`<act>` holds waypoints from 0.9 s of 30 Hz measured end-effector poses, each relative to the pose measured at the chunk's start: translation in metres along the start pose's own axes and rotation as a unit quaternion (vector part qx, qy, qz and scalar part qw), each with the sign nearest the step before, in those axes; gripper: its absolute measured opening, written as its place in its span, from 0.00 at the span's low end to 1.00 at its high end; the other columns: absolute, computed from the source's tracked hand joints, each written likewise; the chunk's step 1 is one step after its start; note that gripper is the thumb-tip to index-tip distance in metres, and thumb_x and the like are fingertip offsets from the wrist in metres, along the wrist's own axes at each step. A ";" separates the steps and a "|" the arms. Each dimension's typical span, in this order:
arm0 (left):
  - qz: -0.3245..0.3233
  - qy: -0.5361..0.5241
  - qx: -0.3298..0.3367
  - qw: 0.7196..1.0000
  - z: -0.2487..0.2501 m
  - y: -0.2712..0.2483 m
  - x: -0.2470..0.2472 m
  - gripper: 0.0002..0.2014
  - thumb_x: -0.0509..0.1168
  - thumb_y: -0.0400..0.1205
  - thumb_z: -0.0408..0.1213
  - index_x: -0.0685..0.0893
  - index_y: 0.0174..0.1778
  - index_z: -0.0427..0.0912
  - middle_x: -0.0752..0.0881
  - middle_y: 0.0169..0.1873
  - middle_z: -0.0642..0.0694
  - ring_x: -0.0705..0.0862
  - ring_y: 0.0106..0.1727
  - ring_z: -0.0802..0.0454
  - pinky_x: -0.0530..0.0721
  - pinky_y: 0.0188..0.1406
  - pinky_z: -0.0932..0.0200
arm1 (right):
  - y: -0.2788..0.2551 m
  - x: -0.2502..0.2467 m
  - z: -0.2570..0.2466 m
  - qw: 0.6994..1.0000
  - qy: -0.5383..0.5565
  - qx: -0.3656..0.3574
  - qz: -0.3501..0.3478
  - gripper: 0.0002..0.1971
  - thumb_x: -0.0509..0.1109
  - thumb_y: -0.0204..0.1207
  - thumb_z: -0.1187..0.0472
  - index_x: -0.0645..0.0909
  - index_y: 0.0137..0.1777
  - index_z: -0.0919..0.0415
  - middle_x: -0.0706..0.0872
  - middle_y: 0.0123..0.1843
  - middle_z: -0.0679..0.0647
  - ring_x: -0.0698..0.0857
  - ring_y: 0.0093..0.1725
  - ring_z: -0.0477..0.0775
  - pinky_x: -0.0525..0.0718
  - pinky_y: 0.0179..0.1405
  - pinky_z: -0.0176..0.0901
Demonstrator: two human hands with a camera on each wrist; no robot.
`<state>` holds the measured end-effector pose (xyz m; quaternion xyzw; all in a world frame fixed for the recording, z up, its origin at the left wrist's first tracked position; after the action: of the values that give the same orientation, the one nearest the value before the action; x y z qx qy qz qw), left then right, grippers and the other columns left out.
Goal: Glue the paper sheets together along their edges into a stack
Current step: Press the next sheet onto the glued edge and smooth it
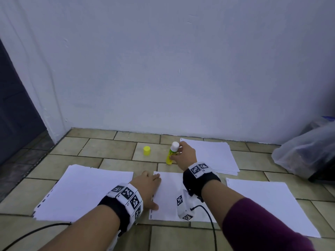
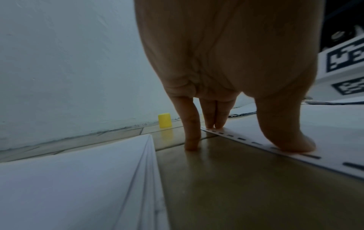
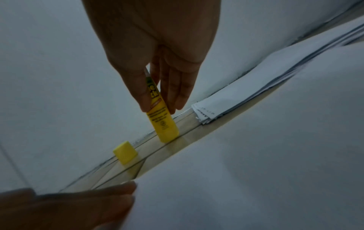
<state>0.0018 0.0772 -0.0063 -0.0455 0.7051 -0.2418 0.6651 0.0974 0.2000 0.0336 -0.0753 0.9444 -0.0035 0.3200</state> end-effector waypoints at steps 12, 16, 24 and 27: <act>-0.008 -0.004 -0.006 1.000 -0.002 0.000 0.002 0.43 0.67 0.79 0.55 0.54 0.84 0.42 0.52 0.85 0.49 0.61 0.77 0.42 0.71 0.72 0.49 | 0.024 0.014 -0.012 0.991 -0.132 -0.026 -0.025 0.22 0.76 0.72 0.61 0.73 0.64 0.63 0.85 0.60 0.60 0.82 0.60 0.59 0.79 0.55 0.46; -0.009 -0.012 -0.010 1.000 -0.004 0.000 0.004 0.44 0.67 0.79 0.57 0.52 0.84 0.44 0.52 0.85 0.50 0.61 0.77 0.43 0.73 0.71 0.49 | 0.016 0.007 -0.005 0.996 -0.086 -0.008 -0.038 0.31 0.80 0.69 0.55 0.72 0.68 0.63 0.82 0.65 0.56 0.80 0.65 0.54 0.76 0.59 0.42; -0.024 -0.022 -0.014 0.999 -0.005 0.001 0.004 0.46 0.66 0.78 0.59 0.49 0.85 0.45 0.49 0.85 0.52 0.56 0.80 0.45 0.65 0.77 0.50 | -0.036 -0.088 0.043 0.963 -0.247 0.008 -0.106 0.21 0.75 0.74 0.51 0.80 0.65 0.55 0.81 0.67 0.50 0.78 0.66 0.49 0.72 0.59 0.34; -0.016 -0.030 -0.022 0.999 -0.006 0.003 0.003 0.46 0.67 0.77 0.58 0.50 0.85 0.45 0.51 0.84 0.54 0.55 0.81 0.47 0.65 0.77 0.51 | -0.067 -0.131 0.091 0.928 -0.337 0.087 -0.133 0.26 0.75 0.73 0.51 0.75 0.70 0.53 0.76 0.72 0.49 0.73 0.72 0.50 0.70 0.66 0.38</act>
<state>-0.0036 0.0803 -0.0107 -0.0783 0.6891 -0.2357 0.6808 0.2642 0.1563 0.0440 -0.1684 0.7582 -0.1024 0.6215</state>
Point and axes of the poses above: each hand's wrist, its own y-axis towards the middle knuckle, its own x-axis out of the palm, z = x × y, the point moved 10 cm from there along y, towards the middle knuckle
